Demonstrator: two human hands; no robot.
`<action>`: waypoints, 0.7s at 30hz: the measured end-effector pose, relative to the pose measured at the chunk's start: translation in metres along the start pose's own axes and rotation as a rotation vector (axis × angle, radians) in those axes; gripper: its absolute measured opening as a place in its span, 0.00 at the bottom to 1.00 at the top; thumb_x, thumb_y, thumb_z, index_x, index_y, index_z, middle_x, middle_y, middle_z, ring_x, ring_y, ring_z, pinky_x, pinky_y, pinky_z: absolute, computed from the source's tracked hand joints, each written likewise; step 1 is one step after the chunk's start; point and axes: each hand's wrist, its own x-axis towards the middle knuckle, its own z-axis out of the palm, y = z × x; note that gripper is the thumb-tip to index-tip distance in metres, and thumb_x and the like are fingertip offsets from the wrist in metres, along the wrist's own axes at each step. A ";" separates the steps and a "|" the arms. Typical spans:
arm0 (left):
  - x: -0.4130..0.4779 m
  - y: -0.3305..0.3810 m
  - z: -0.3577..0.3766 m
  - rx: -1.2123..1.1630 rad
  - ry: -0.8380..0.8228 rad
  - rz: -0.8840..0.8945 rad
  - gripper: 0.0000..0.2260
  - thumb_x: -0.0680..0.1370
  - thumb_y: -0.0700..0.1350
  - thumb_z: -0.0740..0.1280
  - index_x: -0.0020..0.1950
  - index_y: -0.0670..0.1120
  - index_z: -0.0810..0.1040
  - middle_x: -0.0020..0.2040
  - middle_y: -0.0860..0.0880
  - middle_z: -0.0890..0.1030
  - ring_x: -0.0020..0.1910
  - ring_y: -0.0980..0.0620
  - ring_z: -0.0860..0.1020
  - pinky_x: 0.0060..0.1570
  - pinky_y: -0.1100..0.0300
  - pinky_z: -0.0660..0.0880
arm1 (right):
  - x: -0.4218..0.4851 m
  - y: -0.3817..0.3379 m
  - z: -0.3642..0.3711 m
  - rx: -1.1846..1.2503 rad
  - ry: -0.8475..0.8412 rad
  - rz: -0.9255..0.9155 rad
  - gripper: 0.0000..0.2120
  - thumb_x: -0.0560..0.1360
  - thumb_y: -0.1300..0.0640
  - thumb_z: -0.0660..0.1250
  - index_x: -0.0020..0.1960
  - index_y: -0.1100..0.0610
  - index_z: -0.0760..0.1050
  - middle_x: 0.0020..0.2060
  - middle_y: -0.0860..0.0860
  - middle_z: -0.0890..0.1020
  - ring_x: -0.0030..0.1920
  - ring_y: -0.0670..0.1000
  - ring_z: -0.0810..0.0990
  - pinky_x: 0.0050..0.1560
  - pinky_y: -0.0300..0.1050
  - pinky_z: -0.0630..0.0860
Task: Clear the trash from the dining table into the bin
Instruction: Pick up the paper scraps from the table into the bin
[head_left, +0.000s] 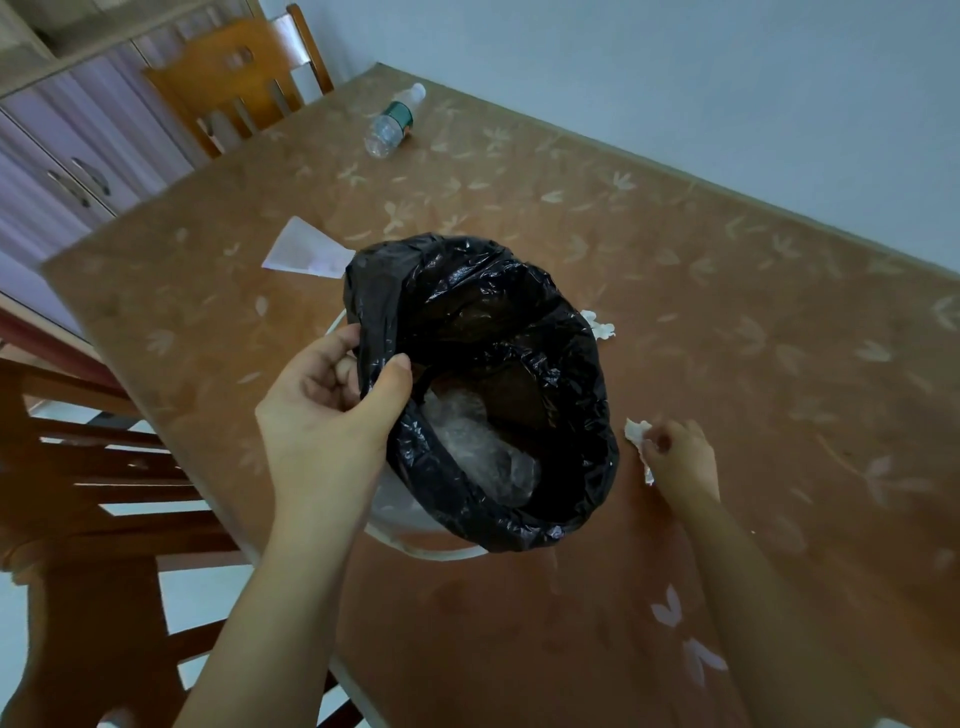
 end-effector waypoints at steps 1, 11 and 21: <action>-0.002 0.000 0.000 -0.011 -0.002 -0.004 0.08 0.67 0.44 0.71 0.42 0.57 0.81 0.26 0.58 0.69 0.33 0.53 0.69 0.39 0.64 0.72 | -0.003 0.001 -0.002 0.024 0.005 0.015 0.04 0.72 0.64 0.62 0.43 0.62 0.75 0.48 0.57 0.75 0.40 0.52 0.73 0.39 0.44 0.67; -0.019 0.000 -0.027 -0.098 -0.026 -0.045 0.16 0.71 0.38 0.71 0.37 0.61 0.82 0.24 0.60 0.69 0.31 0.58 0.67 0.36 0.68 0.70 | -0.080 -0.019 -0.044 0.286 0.195 0.039 0.03 0.72 0.60 0.65 0.43 0.55 0.76 0.39 0.50 0.78 0.39 0.47 0.76 0.32 0.32 0.67; -0.038 0.013 -0.071 -0.174 -0.047 -0.043 0.13 0.71 0.36 0.70 0.42 0.55 0.77 0.24 0.64 0.74 0.27 0.66 0.72 0.35 0.75 0.70 | -0.174 -0.107 -0.078 0.515 0.382 -0.174 0.09 0.70 0.58 0.69 0.36 0.45 0.75 0.31 0.47 0.76 0.31 0.42 0.72 0.35 0.36 0.69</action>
